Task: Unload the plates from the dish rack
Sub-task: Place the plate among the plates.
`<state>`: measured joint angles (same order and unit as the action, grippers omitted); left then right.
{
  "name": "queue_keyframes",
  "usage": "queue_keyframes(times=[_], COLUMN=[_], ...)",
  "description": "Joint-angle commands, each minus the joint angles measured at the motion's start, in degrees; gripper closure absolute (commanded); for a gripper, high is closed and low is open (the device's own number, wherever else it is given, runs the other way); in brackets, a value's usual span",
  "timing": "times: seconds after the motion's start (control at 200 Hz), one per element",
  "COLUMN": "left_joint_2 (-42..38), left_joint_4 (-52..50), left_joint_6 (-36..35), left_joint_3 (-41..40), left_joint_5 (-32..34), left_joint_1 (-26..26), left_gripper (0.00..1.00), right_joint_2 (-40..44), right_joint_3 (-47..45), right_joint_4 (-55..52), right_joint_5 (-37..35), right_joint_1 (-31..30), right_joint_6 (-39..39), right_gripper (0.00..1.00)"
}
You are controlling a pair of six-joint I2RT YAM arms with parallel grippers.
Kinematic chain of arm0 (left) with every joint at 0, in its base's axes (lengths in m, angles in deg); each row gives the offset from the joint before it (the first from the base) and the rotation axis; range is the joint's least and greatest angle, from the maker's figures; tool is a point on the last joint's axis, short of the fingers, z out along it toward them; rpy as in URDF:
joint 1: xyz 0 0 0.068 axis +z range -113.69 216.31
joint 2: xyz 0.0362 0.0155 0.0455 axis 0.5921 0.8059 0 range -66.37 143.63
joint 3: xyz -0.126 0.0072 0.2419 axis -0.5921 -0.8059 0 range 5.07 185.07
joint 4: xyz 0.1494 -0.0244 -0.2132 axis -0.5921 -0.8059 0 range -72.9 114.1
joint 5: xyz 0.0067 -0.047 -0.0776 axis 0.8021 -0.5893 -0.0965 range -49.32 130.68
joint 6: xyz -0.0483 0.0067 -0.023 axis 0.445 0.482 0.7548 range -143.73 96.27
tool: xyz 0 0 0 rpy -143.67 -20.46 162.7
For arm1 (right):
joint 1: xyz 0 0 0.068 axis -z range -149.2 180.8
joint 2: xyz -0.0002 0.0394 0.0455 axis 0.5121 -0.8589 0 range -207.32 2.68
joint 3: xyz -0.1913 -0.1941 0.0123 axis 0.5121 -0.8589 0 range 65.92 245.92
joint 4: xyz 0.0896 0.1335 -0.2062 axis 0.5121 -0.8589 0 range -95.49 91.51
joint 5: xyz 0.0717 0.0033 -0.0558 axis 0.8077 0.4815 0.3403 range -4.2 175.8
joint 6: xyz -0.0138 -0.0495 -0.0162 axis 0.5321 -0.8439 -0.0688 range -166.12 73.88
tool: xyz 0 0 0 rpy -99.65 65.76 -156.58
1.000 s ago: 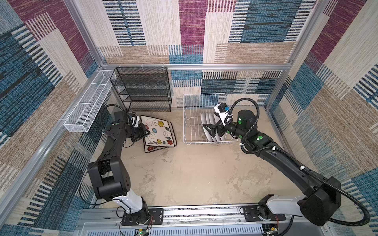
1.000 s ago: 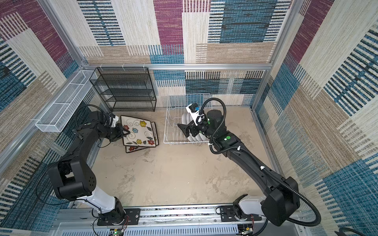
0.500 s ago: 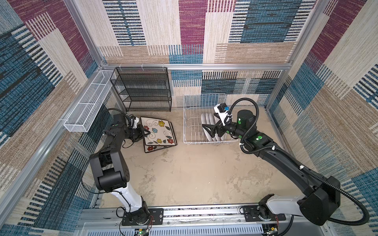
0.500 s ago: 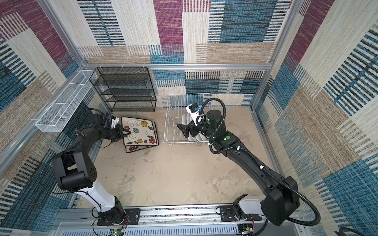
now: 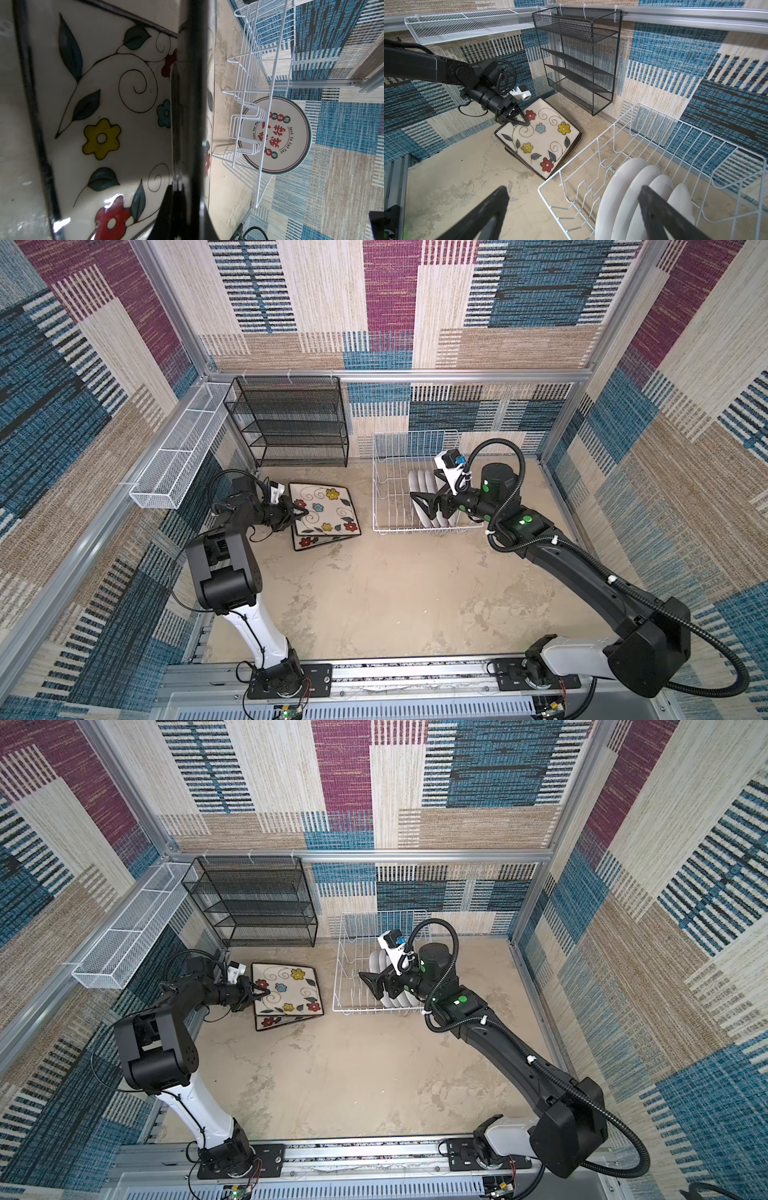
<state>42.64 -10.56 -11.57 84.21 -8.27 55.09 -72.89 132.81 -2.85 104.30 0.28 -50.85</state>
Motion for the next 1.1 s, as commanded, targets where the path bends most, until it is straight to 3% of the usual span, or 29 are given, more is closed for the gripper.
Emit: queue_keyframes(times=[0.0,0.711,0.947,1.092], left_joint_2=[1.0,4.6,6.0,6.0], left_joint_4=[-0.4,-2.1,-3.1,-3.5], left_joint_6=[-3.1,-4.5,-4.6,-4.5], left_joint_3=[1.0,1.3,1.9,2.1], left_joint_5=[1.0,4.4,5.1,6.2], left_joint_1=[0.4,3.7,3.8,3.8], left_gripper=[1.0,0.83,0.68,0.64], right_joint_2=[-0.1,-1.1,-0.7,-1.1], right_joint_3=[0.6,1.2,0.9,1.0], right_joint_4=[0.6,-1.2,-1.0,-1.3], right_joint_5=[0.5,0.3,-0.1,0.1], right_joint_1=[-0.1,-0.2,-0.2,-0.2], right_joint_6=[0.9,0.3,0.1,0.0], right_gripper=[0.0,0.0,0.0,0.0])
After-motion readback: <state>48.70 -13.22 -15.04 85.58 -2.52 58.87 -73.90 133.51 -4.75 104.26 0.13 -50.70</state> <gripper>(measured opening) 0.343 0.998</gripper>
